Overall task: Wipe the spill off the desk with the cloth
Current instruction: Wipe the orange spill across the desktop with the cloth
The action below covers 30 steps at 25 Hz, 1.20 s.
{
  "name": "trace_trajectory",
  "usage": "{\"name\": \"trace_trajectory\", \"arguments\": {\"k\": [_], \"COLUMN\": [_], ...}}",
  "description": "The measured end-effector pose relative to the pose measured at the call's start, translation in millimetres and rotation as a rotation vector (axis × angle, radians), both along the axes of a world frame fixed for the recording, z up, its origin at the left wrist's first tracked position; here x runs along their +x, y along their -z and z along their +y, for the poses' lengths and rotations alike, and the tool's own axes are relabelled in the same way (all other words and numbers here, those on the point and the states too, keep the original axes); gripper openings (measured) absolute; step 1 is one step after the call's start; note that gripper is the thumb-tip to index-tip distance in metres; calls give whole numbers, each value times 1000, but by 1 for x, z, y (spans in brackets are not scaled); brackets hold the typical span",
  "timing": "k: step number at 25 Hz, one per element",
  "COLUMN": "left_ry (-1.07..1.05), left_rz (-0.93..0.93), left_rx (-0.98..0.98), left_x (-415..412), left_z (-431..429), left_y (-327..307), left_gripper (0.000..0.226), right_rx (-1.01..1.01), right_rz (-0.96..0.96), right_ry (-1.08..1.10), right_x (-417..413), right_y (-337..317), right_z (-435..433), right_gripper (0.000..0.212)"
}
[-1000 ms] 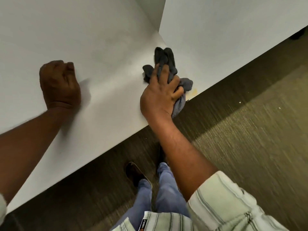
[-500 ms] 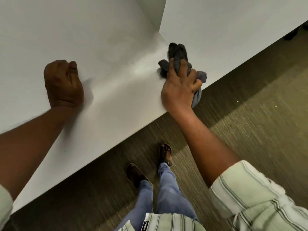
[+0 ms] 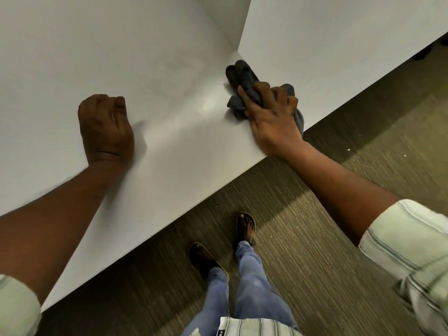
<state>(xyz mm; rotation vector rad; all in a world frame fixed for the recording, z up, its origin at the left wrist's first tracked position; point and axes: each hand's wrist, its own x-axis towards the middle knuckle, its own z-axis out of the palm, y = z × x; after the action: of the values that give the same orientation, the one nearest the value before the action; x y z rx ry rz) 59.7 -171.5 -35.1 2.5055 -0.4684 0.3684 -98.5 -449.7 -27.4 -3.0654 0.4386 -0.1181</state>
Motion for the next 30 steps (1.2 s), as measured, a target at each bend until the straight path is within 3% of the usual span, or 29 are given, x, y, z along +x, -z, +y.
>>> {"name": "trace_trajectory", "arguments": {"k": [9,15,20,23,27,30], "left_ry": [4,-7,-15,-15,-36,-32], "left_rz": [1,43,42,43,61,62], "left_rx": [-26,-40,-24,-65,-73,-61], "left_x": [3,1,2,0,-1,0], "left_z": [-2,-3,-3,-2,-4,-2], "left_y": [1,-1,0,1,-2,-1], "left_gripper": [37,35,38,36,39,38], "right_rx": [60,3,63,69,66,57], "right_rz": [-13,55,-52,-56,-51,-82], "right_ry": [-118,-353,-142,-167,-480,-399], "right_x": [92,-3,73,108,23,0], "right_y": [-3,-5,-3,-4,0,-2], "right_z": [-27,0,-8,0,22,6], "right_gripper": [42,47,37,33,25,27]}}
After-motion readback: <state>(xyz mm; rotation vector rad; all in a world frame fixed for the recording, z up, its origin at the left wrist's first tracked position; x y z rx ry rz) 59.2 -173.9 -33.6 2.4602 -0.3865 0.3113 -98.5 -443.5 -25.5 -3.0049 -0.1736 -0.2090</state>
